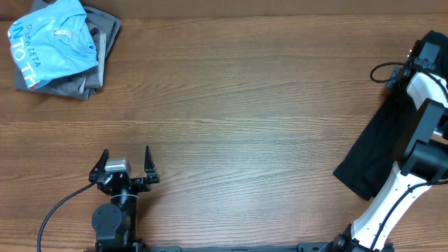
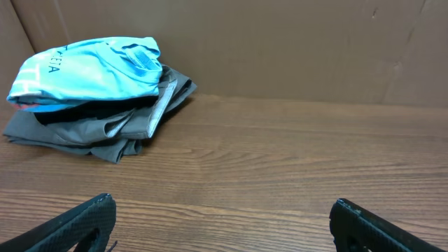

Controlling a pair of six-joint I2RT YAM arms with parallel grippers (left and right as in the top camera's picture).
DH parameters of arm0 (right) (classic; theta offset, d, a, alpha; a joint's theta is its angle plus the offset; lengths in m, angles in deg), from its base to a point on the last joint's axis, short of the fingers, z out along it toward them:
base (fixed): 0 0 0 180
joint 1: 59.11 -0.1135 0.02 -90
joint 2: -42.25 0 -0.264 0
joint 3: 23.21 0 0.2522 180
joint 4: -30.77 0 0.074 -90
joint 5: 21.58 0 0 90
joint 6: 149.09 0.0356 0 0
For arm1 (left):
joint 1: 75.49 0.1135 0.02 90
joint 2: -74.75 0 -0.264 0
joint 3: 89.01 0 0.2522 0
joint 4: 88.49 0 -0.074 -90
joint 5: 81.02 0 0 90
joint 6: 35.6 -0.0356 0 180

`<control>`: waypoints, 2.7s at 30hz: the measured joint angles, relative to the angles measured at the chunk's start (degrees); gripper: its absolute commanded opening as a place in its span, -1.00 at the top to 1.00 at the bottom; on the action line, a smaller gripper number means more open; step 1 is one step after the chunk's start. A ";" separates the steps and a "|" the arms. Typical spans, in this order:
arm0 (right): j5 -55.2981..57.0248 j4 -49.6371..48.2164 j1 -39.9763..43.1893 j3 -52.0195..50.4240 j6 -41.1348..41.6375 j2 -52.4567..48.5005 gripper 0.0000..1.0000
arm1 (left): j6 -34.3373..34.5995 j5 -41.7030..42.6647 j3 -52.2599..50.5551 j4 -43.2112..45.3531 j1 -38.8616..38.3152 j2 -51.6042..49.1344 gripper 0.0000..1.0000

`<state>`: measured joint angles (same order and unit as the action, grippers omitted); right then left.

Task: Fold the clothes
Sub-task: 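Lift the black T-shirt with the right gripper and drag it to table center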

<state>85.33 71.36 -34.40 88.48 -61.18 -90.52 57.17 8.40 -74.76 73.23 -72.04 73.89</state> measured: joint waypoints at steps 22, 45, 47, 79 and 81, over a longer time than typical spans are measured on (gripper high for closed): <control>-0.42 6.64 -0.81 6.71 2.10 -0.22 0.93 | 0.00 0.00 0.00 0.00 0.00 0.00 -1.00; -17.16 2.62 -21.07 7.26 6.62 13.11 0.92 | 0.00 0.00 0.00 0.00 0.00 0.00 -1.00; -20.24 1.79 -25.05 7.32 8.24 13.14 0.92 | 0.00 0.00 0.02 0.00 0.00 0.00 -1.00; -23.15 4.96 -53.44 7.32 23.06 12.33 -1.00 | 0.00 0.00 0.00 0.00 0.00 0.00 -1.00; -23.06 5.09 -49.31 7.32 23.06 13.25 -1.00 | 0.00 0.00 0.00 0.00 0.00 0.00 -1.00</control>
<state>62.27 76.45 -83.71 95.81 -38.12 -77.28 57.17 8.40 -74.76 73.23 -72.04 73.89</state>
